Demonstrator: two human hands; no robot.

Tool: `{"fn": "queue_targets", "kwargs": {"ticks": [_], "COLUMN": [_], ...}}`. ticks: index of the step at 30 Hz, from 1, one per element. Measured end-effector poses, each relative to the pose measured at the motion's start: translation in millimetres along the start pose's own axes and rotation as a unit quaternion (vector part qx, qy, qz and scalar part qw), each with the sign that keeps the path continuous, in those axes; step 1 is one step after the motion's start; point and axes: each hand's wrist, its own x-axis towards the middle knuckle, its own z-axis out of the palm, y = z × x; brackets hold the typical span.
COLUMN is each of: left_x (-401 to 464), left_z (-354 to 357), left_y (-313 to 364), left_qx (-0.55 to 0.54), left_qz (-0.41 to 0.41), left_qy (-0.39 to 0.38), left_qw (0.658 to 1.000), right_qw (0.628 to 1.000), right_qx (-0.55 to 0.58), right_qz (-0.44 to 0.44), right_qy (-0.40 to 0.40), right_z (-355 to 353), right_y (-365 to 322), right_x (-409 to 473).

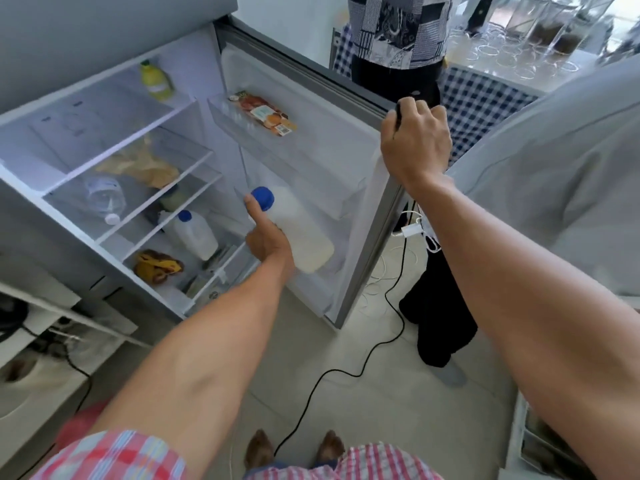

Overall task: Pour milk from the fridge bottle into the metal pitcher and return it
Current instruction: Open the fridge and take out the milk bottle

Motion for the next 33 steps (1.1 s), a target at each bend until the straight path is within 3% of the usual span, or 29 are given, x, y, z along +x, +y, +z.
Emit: {"fn": "queue_targets", "kwargs": {"ticks": [4,13,19,25,30,33], "left_x": [-9,-19,-15,7,15,16], "left_z": [-13,-57,-95,-155,-202,-220], "left_y": [17,56,99,146,185,203], "left_qx": [0.083,0.207,0.208,0.222,0.208,0.190], "left_qz": [0.120,0.182,0.233,0.279,0.278,0.269], "left_qy": [-0.026,-0.027,0.018,0.069,0.113,0.123], "left_qw": [0.989,0.961,0.950,0.932,0.931,0.936], "right_qw": [1.000,0.999,0.997,0.984,0.957,0.940], "right_qx": [0.000,-0.021,0.002,0.109,0.219,0.232], "right_qz": [-0.008,-0.034,-0.071,-0.139,-0.190,-0.236], "right_qy": [-0.007,-0.005,0.010,0.029,-0.004,-0.081], "right_z": [-3,-20,-31,-19,0,15], "right_y": [-3,-42,-101,-156,-195,-211], "right_x": [-3,-35,-83,-128,-149,-157]}}
